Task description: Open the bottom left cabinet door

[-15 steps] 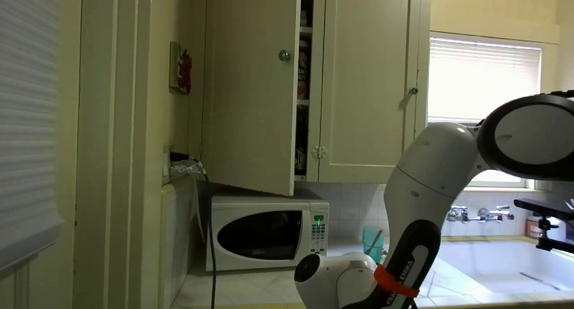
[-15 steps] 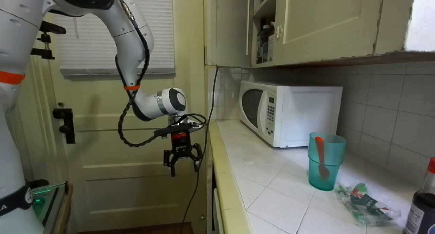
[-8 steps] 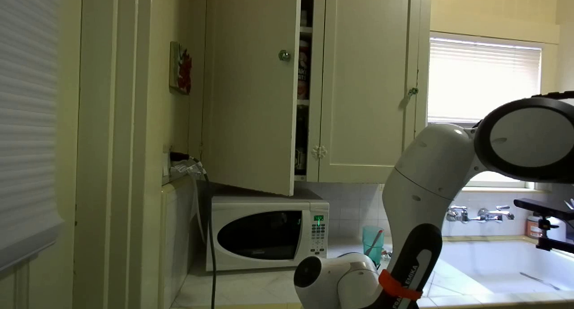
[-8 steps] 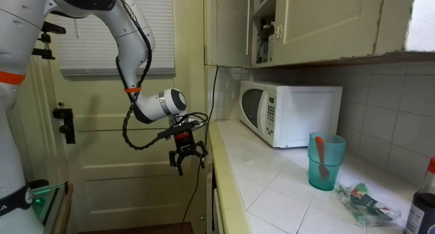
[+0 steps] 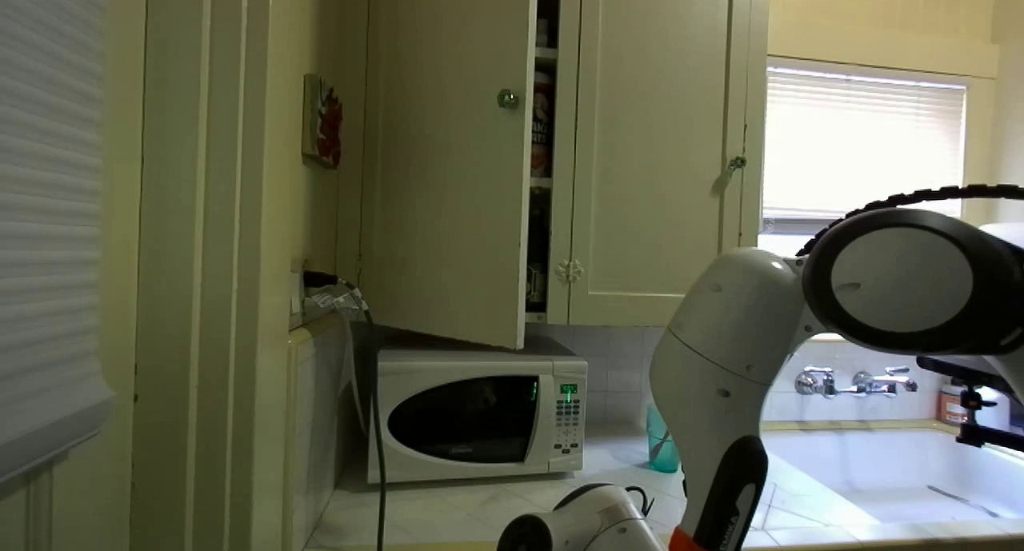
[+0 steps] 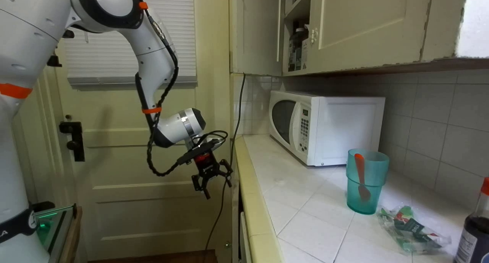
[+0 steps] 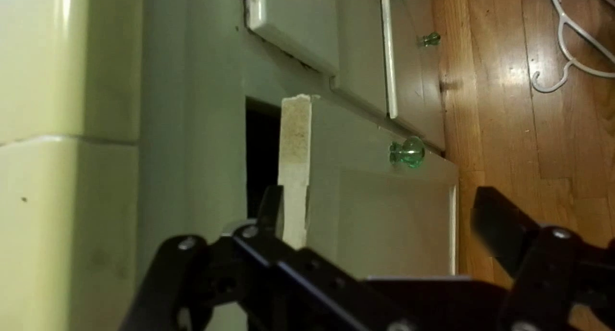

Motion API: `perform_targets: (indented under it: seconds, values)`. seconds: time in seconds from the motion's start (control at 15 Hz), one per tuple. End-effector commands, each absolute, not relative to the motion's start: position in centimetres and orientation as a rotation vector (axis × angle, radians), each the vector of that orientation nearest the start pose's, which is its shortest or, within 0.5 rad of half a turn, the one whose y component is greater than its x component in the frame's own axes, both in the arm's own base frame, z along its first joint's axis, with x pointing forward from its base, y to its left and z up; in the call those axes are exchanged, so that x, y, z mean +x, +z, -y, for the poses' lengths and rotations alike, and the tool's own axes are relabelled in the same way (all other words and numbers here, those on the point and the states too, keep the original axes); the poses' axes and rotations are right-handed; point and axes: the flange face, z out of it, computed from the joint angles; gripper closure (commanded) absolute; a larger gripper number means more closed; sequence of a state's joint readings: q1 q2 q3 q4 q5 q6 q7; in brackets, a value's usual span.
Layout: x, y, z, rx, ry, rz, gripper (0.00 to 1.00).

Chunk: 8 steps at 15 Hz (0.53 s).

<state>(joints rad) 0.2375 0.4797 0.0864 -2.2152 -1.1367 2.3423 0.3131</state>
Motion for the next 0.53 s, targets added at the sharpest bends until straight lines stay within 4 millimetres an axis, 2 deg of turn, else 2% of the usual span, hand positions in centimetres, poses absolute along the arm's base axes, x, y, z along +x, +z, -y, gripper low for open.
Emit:
perform_targets:
  seconds: [0.0,0.47]
  values:
    - [49.1,12.0,-16.0,2.171,-0.058,-1.13,0.0]
    - [49.4,10.8,-14.1,2.217,-0.031,-0.986,0.0]
